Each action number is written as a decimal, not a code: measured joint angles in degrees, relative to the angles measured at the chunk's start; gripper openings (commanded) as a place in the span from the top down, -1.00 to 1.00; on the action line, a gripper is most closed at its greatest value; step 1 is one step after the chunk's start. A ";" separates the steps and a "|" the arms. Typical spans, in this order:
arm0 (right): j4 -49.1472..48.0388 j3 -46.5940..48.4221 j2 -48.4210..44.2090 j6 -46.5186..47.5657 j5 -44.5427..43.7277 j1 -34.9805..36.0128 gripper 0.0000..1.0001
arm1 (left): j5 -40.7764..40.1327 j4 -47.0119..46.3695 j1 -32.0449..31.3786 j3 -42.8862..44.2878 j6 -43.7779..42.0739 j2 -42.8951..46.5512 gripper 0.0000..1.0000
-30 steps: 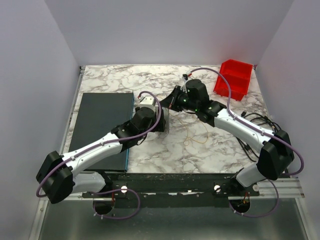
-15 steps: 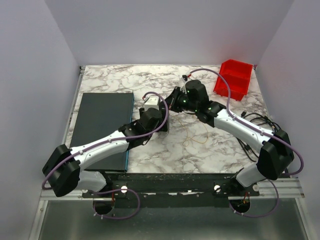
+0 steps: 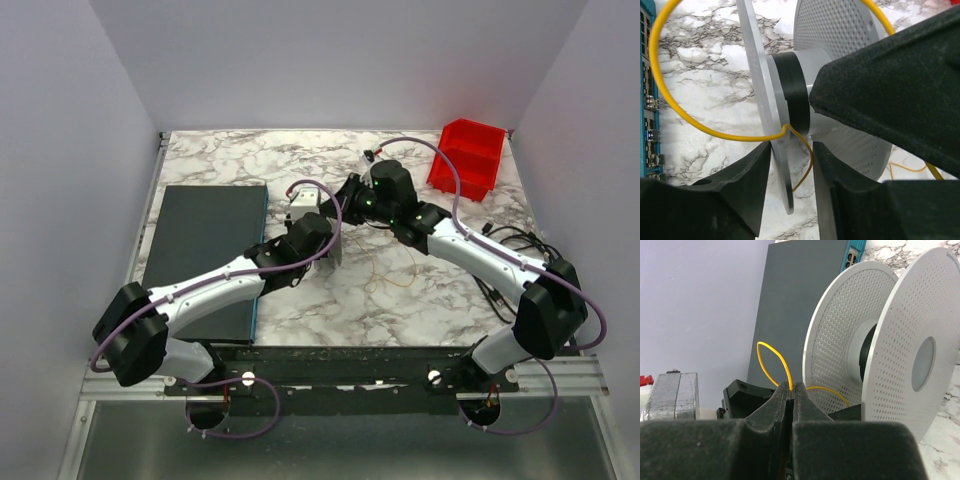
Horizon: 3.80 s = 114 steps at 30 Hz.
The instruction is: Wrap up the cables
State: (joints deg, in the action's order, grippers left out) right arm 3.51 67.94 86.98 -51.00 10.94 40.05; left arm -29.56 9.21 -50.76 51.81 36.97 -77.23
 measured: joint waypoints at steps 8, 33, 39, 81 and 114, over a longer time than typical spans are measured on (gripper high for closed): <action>0.00 -0.26 0.02 0.02 0.13 0.02 0.99 | -0.44 0.37 0.00 0.24 0.81 -0.92 0.50; 9.77 3.56 -1.25 10.14 -13.49 -0.04 0.99 | 1.46 1.20 -0.26 -0.24 -3.41 0.24 1.00; 12.90 8.11 -1.81 15.89 -19.34 -0.83 0.98 | 3.37 1.29 -0.26 -3.89 -6.69 7.56 1.00; -38.29 -20.76 3.87 9.46 18.43 -9.99 0.35 | -1.75 18.86 -0.31 18.71 -11.23 24.63 1.00; -63.84 -36.28 11.28 -5.35 25.62 0.81 0.72 | -12.20 25.57 8.74 28.74 -8.85 10.95 1.00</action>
State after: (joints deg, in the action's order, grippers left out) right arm -60.34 31.66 98.26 -56.36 36.56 40.86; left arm -41.76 34.79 -42.02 80.55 28.12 -66.28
